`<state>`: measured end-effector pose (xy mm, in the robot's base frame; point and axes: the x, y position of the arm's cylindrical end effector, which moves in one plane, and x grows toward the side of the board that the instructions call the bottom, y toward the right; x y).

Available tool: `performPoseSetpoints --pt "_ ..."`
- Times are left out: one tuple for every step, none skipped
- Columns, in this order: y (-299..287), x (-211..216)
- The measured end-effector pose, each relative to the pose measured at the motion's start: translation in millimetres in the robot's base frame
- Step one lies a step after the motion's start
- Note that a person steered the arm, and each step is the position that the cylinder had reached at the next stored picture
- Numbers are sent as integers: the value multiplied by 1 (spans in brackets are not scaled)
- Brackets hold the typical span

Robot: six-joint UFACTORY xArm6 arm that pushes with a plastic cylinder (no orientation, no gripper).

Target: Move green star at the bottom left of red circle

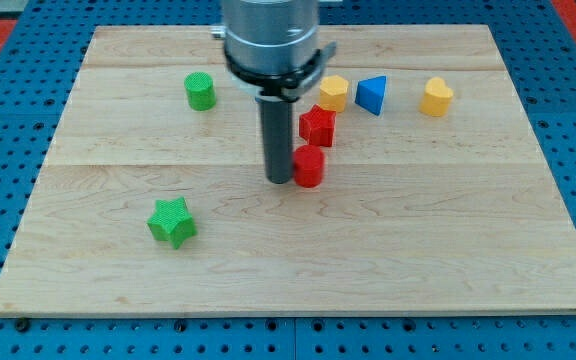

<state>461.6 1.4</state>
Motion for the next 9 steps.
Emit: performPoseSetpoints --pt "-22 17" --pt "-41 116" --pt "-140 131" --pt "-191 91" --pt "-178 64" --pt "-105 68" --pt "-38 69" --pt "-97 128" --pt "-40 143"
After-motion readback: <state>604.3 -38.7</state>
